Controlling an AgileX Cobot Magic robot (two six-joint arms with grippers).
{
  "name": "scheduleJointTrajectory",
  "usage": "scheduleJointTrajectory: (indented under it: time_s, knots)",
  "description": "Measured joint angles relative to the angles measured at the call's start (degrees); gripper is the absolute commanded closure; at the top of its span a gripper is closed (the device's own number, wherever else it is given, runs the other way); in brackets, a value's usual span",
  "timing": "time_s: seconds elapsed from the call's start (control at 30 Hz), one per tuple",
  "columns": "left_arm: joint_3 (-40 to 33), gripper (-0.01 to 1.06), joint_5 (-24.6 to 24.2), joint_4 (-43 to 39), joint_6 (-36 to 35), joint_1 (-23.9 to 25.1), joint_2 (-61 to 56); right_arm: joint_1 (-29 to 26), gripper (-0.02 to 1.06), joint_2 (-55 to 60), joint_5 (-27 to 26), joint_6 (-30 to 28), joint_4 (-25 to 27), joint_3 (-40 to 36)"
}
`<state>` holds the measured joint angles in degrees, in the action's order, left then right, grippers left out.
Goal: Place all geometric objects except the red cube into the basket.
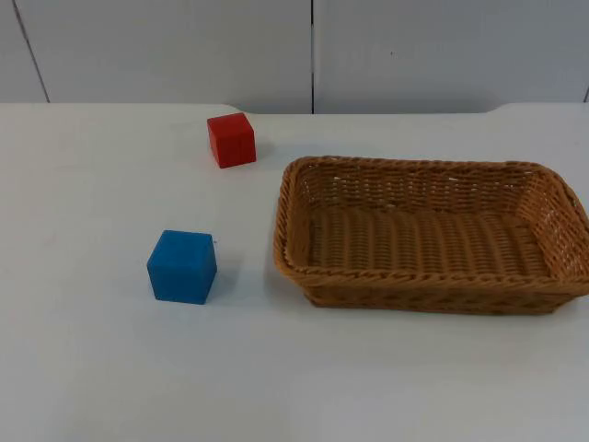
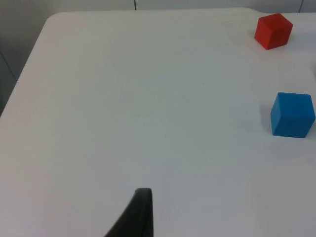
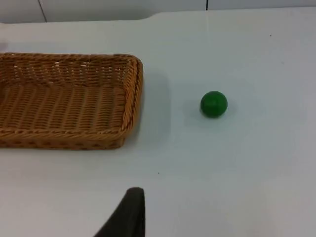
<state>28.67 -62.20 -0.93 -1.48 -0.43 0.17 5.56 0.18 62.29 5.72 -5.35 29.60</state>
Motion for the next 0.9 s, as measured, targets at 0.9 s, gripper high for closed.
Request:
scheduleJointTrajectory:
  time_s: [0.9]
  knots:
    - [5.0,0.0,20.1,3.1,0.0,0.0,45.8,0.0,-0.01,45.1,-20.4,0.0,0.9,9.1]
